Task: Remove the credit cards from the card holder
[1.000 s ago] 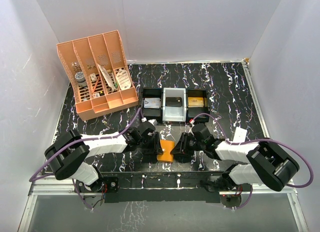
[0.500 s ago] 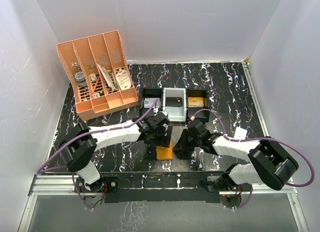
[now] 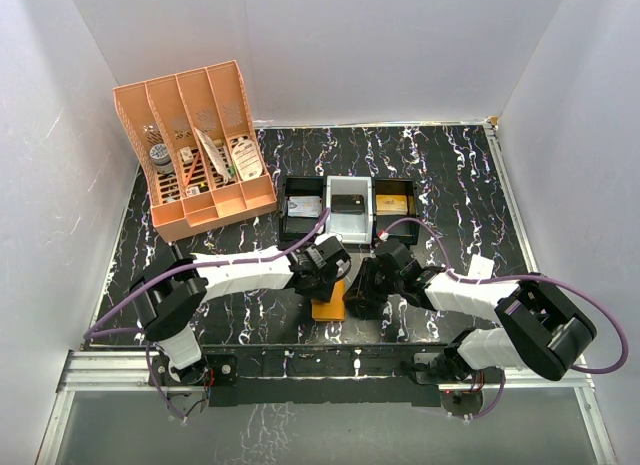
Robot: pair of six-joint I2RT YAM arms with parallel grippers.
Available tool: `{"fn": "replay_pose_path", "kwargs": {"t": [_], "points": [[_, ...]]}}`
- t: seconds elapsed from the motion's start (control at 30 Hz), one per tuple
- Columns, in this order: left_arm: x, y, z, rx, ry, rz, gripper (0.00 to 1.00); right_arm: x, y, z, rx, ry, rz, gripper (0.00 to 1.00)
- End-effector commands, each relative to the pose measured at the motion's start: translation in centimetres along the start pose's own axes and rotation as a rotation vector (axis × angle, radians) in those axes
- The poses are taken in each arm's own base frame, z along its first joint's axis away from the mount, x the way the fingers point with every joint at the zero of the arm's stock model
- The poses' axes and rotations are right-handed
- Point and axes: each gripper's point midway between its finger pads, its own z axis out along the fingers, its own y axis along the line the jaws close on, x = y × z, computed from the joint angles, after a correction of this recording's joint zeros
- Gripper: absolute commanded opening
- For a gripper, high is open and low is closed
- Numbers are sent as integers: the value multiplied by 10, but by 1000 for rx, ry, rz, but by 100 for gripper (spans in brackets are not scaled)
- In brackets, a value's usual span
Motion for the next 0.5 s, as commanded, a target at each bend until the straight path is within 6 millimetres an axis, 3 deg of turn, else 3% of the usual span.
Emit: {"fn": "replay_pose_path", "kwargs": {"t": [0.0,0.13,0.27,0.47], "points": [[21,20,4,-97,35,61,29,-5,28,-2,-126,-11,-47,26],[30,17,11,-68,44,71,19,0,28,2,-148,13,-42,44],[32,7,11,-6,33,63,17,7,23,10,-150,55,-40,48],[29,6,1,26,-2,24,37,-2,7,12,-26,12,-11,46]]}}
